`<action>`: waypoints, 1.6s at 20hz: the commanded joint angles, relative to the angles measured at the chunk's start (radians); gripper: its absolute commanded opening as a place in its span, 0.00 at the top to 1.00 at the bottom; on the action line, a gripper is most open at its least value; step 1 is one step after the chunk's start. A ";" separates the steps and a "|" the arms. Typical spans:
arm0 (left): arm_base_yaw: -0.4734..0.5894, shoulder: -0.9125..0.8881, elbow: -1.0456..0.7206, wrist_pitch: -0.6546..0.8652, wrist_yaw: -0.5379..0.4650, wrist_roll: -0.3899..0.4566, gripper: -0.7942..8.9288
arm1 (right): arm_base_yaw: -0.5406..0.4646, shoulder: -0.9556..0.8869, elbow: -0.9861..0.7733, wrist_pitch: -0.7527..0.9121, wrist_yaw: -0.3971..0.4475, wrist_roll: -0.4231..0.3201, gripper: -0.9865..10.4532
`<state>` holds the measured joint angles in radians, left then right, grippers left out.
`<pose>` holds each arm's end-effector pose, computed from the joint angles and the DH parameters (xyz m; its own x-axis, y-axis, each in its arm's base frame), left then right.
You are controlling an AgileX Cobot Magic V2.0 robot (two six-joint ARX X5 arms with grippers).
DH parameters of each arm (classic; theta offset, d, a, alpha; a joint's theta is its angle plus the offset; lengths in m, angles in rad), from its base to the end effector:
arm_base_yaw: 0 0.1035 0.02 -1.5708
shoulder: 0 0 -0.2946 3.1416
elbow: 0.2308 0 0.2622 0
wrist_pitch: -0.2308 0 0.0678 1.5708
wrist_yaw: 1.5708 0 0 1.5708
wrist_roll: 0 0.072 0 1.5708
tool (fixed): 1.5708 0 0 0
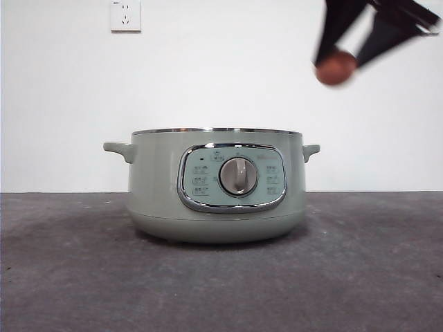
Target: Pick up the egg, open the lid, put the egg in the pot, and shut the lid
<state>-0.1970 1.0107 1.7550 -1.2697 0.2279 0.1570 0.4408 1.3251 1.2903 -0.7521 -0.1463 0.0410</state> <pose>0.1242 -0.0414 0.5009 0.7822 -0.3865 -0.4886 0.4546 0.8904 0.0233 0.2702 0.1391 0.3419 0.5695 0.4299 -0.7006 -0.4885 0.8625 0.1321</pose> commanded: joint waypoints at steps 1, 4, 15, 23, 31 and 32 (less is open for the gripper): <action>-0.001 -0.014 0.006 0.048 0.009 0.012 0.93 | 0.045 0.061 0.090 0.027 -0.003 -0.008 0.93; -0.001 -0.014 0.006 0.047 0.015 0.011 0.93 | 0.084 0.197 0.240 0.026 -0.003 -0.021 0.93; -0.001 -0.014 0.006 0.029 0.015 0.011 0.93 | 0.130 0.724 0.604 -0.060 0.015 -0.082 0.93; -0.001 -0.014 0.006 0.029 0.015 0.011 0.93 | 0.130 0.838 0.605 -0.094 0.067 -0.121 0.93; -0.001 -0.013 0.006 0.029 0.015 0.011 0.93 | 0.132 0.850 0.605 -0.107 0.055 -0.123 0.62; -0.001 -0.013 0.006 0.029 0.015 0.011 0.93 | 0.132 0.848 0.615 -0.108 0.042 -0.121 0.49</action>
<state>-0.1970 1.0103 1.7550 -1.2785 0.2314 0.1570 0.5694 2.1555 1.8980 -0.8688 -0.0986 -0.0761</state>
